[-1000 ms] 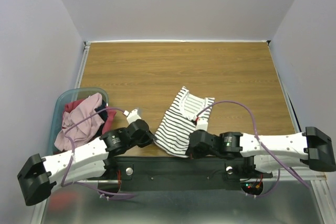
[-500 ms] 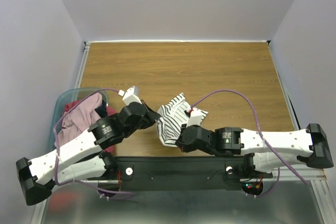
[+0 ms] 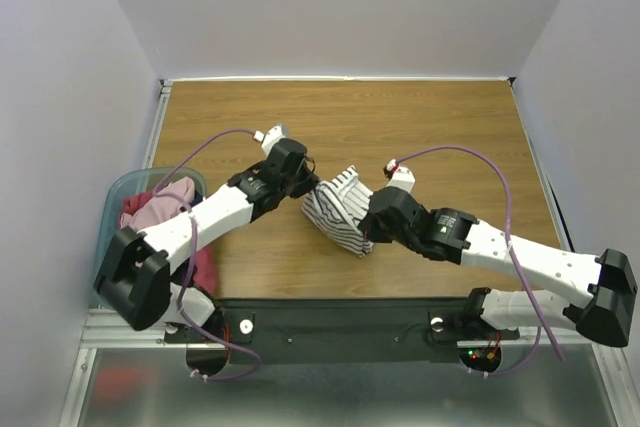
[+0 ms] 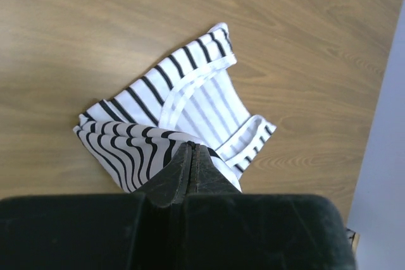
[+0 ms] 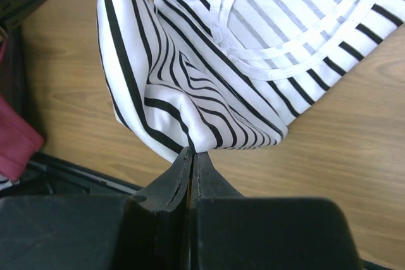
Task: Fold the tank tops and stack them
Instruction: Fold the tank top
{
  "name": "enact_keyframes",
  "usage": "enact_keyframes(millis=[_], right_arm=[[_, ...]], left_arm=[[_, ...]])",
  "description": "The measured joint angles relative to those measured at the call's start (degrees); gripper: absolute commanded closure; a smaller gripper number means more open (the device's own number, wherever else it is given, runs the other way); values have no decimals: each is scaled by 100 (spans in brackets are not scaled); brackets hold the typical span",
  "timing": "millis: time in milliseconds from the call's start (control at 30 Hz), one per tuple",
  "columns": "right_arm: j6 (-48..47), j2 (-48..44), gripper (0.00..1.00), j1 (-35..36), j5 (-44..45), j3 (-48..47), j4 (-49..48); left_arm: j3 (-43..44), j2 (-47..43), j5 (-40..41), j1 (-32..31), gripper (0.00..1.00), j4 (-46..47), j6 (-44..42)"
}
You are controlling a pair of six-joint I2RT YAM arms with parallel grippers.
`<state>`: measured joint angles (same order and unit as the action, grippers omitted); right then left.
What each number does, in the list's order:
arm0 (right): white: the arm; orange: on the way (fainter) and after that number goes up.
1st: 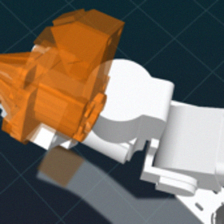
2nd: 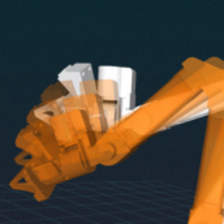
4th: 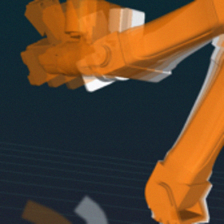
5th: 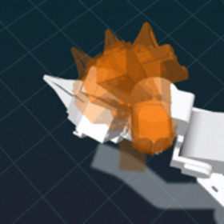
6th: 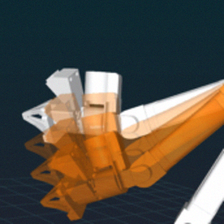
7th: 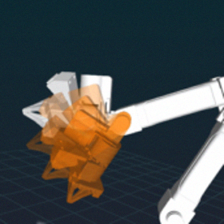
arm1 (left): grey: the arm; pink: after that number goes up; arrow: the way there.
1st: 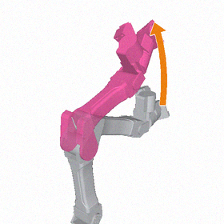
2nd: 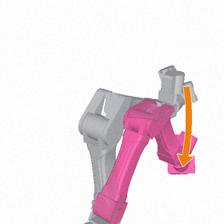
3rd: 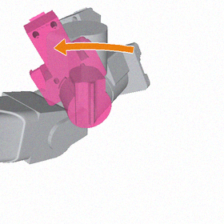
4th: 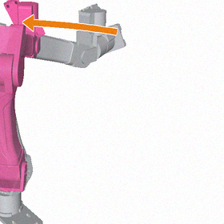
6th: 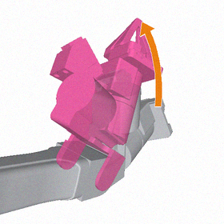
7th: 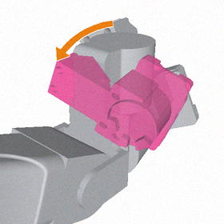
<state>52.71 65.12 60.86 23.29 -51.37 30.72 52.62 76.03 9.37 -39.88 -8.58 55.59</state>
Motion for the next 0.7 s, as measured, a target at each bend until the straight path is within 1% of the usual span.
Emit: enact_keyframes(millis=[200, 300, 400, 433, 533, 600, 700], right_arm=[[-409, 15, 97, -946, -483, 0, -166], [-664, 142, 98, -1683, -887, 72, -407], [-850, 313, 99, -2264, -1233, 247, -688], [-927, 437, 100, -2677, -1445, 369, -850], [-1080, 927, 100, -3416, -1873, 560, -1158], [-1163, 1344, 100, -3687, -2035, 590, -1325], [-1226, 1631, 100, -3722, -2406, 785, -1582]], left_arm=[[1123, 1091, -192, 90, 100, 341, -166], [1655, 1725, -304, 146, 100, 466, -273], [2118, 2302, -437, 177, 100, 520, -376], [2417, 2680, -507, 188, 100, 540, -428], [2949, 3322, -638, 205, 100, 529, -501], [3171, 3672, -706, 212, 100, 553, -535], [3134, 3773, -745, 229, 100, 433, -555]])
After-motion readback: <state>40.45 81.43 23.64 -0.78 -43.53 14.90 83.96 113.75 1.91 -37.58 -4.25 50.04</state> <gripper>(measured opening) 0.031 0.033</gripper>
